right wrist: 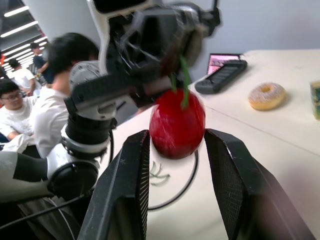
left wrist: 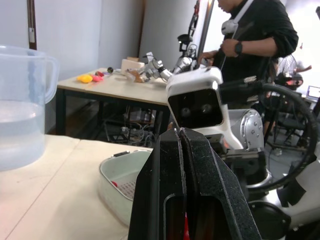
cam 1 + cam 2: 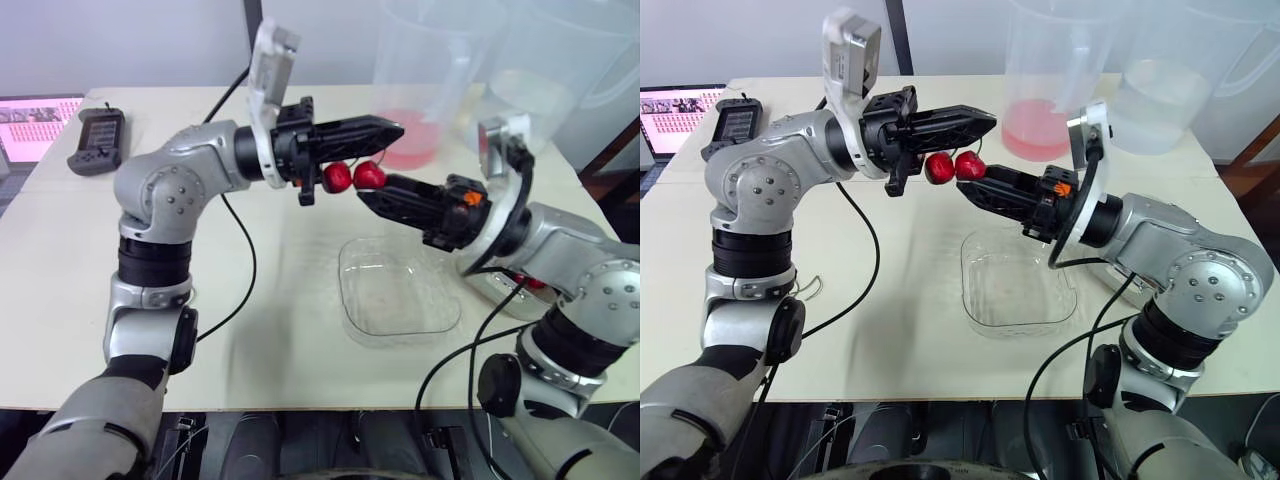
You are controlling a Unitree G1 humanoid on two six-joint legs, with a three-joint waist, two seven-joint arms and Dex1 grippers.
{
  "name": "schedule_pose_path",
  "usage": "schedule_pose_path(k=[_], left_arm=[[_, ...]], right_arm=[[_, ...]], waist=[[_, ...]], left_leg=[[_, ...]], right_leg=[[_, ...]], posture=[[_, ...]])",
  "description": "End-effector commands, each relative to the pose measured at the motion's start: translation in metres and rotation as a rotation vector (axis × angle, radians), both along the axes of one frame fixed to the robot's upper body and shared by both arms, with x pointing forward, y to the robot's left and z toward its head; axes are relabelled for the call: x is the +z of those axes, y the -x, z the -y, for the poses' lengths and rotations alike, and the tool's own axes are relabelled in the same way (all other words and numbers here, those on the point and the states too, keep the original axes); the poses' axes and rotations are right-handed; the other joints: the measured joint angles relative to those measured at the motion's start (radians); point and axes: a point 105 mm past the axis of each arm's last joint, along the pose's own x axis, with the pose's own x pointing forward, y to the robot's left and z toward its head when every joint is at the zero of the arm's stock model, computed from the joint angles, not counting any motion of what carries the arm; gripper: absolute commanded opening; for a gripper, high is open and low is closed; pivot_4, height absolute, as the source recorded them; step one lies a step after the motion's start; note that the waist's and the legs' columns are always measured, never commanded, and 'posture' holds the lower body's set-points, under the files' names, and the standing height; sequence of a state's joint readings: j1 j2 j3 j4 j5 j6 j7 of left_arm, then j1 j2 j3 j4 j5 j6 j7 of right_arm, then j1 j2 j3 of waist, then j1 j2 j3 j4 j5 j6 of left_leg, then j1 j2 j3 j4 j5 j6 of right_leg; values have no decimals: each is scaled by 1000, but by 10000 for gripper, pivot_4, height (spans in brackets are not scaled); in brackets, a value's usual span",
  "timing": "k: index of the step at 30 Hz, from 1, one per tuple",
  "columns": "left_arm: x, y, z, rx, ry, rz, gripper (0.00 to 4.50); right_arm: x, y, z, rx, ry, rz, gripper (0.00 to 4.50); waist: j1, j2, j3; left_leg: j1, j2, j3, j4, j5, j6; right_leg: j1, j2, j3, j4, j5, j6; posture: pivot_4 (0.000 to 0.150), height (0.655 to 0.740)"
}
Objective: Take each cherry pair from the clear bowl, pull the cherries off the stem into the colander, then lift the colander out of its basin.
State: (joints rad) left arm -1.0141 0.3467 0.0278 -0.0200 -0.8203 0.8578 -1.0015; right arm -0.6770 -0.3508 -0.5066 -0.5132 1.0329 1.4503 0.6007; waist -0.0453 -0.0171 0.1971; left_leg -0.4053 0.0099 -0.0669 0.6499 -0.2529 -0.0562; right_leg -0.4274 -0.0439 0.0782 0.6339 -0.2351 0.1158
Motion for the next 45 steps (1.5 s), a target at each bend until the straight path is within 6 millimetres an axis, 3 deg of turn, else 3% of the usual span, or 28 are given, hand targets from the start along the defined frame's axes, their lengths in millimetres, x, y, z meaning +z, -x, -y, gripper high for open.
schedule_pose_path(k=[1, 12, 21, 26, 29, 31, 35, 38, 43, 45], left_arm=[[10, 9, -1, -28, 28, 47, 0], [8, 11, 3, -33, 38, 44, 0], [6, 12, 6, -40, 28, 47, 0], [8, 9, 4, -30, 30, 53, 0], [8, 9, 3, -25, 29, 57, 0], [8, 8, 2, -24, 27, 59, 0], [8, 7, 2, -22, 27, 64, 0], [8, 5, 1, -20, 27, 66, 0], [5, 4, 1, -22, 26, 68, 0], [5, 3, 1, -17, 33, 67, 0]], right_arm=[[8, 5, -1, 29, -21, 40, 17374], [12, 11, -7, 81, -43, 34, 17374], [13, 2, -10, 53, -69, 10, 17374], [10, 2, -11, 42, -60, -1, 3890], [9, 3, -9, 39, -45, -4, 3408], [3, 5, -6, 44, -11, -20, 3408], [-28, 18, 2, 75, 254, -61, 3408], [-38, 22, 8, 81, 366, -63, 3408], [-35, 27, 16, 84, 392, -55, 3408], [-26, 25, 28, 40, 388, -43, 3408]], waist=[[-1, 0, 0], [1, 0, 0], [1, 0, 0], [1, 0, 0], [2, 0, 0], [2, 0, 0], [6, -1, 0], [1, -1, 0], [3, -1, 0], [4, -1, 0]], left_leg=[[0, 0, 0, 0, 0, 0], [-1, 0, 0, 0, 0, 0], [-1, 0, 0, 0, 0, 0], [-1, 0, 0, 0, 0, 0], [-1, 0, 0, 0, 0, 0], [-1, 0, 0, 0, 0, 0], [-2, 0, 0, 0, 0, 0], [-2, 0, 0, 0, 0, 0], [-1, 1, 1, 1, 0, 0], [-1, 1, 1, 2, 0, 0]], right_leg=[[0, 0, 0, 0, 0, 0], [0, 1, 0, -1, 0, 0], [0, 1, 0, -1, 0, 0], [0, 1, 0, -1, 0, 0], [0, 1, 0, -1, 0, 0], [0, 1, 0, -2, 0, 0], [0, 0, 0, -2, 0, 0], [0, 0, 0, -3, 0, 0], [0, 1, 1, -3, 0, 0], [0, 1, 1, -3, 0, 0]], posture=[[1500, 7400], [1500, 7400], [1500, 7400], [1500, 7400], [1500, 7400], [1500, 7400], [1500, 7400], [1500, 7400], [1500, 7400], [1500, 7400]])
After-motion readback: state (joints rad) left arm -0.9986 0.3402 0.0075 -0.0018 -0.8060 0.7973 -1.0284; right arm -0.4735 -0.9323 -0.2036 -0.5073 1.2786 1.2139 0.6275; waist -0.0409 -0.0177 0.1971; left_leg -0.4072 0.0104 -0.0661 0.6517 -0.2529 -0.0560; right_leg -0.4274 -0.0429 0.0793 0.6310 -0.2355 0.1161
